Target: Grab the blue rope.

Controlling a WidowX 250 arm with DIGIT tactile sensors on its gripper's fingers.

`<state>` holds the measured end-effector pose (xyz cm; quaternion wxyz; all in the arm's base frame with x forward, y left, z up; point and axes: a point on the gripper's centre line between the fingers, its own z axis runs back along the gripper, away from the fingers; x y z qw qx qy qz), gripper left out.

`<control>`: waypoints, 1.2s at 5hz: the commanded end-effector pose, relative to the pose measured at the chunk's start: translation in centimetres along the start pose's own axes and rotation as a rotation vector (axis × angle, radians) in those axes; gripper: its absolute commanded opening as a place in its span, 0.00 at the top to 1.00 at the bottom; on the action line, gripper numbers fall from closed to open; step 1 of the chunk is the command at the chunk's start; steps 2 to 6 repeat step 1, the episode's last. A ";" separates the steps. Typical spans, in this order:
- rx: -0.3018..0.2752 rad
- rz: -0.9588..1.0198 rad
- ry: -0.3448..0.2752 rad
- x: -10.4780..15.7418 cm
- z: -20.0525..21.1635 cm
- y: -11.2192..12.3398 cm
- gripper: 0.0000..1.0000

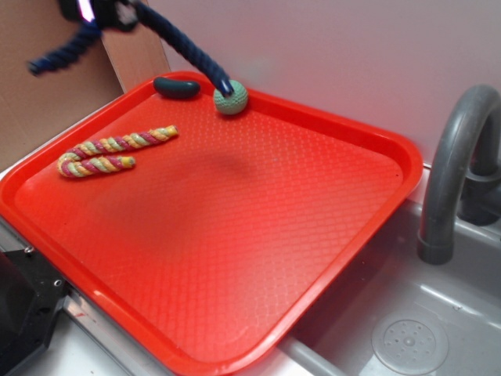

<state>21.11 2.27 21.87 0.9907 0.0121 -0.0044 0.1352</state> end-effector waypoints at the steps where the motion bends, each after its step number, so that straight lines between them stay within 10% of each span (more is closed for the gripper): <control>1: -0.018 -0.017 -0.024 -0.2 -0.1 0.3 1.00; 6: -0.018 -0.017 -0.024 -0.2 -0.1 0.3 1.00</control>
